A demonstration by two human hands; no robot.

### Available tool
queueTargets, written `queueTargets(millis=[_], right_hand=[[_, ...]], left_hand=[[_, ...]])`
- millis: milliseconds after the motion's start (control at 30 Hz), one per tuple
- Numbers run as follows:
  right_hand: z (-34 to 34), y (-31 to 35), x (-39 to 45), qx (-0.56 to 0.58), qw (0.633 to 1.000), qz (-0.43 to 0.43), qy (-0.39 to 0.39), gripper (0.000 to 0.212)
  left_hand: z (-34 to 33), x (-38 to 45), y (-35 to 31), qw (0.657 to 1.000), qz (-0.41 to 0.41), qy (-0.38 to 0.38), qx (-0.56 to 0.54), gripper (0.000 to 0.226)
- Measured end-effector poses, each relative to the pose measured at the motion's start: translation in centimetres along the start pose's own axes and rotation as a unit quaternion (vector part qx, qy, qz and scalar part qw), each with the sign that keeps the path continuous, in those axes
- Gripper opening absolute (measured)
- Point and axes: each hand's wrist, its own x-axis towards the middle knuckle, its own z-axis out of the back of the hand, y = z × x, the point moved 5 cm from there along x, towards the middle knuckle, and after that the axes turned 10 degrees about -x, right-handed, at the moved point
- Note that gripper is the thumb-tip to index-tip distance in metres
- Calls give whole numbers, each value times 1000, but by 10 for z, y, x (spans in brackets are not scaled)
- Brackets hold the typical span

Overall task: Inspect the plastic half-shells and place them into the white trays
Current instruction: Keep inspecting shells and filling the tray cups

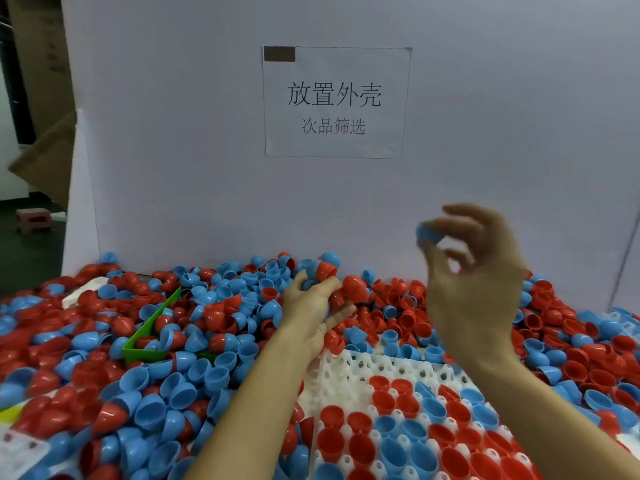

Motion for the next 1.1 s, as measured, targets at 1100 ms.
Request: queueTargets(millis=[1100], right_hand=[[-41,-73,-7,10,857,-235,458,19]], left_hand=[[-27,-22,15,949,83,277,126,30]])
